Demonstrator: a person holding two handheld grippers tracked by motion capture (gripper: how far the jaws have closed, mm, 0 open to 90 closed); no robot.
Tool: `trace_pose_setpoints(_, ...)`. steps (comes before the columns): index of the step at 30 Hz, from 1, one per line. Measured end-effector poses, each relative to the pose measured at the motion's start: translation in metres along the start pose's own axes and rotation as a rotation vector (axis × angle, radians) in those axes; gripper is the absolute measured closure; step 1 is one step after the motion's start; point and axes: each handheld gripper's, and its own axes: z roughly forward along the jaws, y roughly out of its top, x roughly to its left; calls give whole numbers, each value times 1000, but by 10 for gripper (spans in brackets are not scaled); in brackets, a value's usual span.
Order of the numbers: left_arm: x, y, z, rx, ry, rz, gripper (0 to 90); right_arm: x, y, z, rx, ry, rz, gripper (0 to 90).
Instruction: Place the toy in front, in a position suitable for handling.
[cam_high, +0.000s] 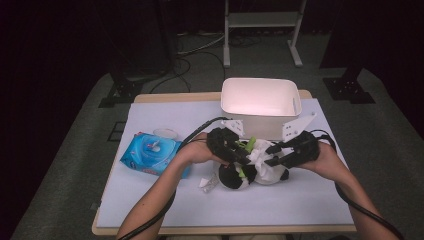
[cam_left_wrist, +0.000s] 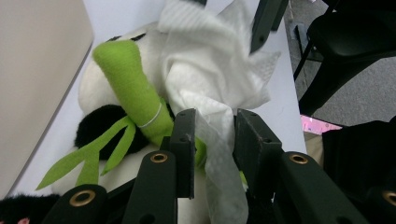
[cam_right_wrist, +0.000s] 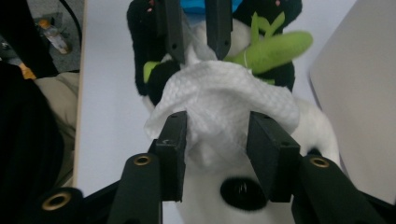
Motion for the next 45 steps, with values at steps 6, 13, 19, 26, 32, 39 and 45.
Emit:
trace_pose_setpoints(6, 1, -9, -7, -5, 14, -22, 630, -5, 11, 21, 23, -14, -10, 551)
trace_pose_setpoints(13, 8, -25, -23, -23, 49, -67, 538, -6, 11, 30, 45, -30, -19, 673)
trace_pose_setpoints(19, 7, -33, -15, 53, 135, -80, 526, -2, 11, 34, 69, -18, -37, 766)
trace_pose_setpoints(26, 3, -37, -11, 28, 130, -72, 513, 2, 6, 23, 64, -20, -37, 801)
trace_pose_setpoints(32, 0, -38, -13, 17, 117, -60, 457, 3, -2, 13, 54, -22, -23, 808)
trace_pose_setpoints(39, 1, -39, -13, 15, 112, -73, 447, 0, -27, -9, 53, -56, 23, 809)
trace_pose_setpoints(45, 1, -40, -11, 18, 107, -74, 453, -9, -52, -19, 78, -89, 92, 808)
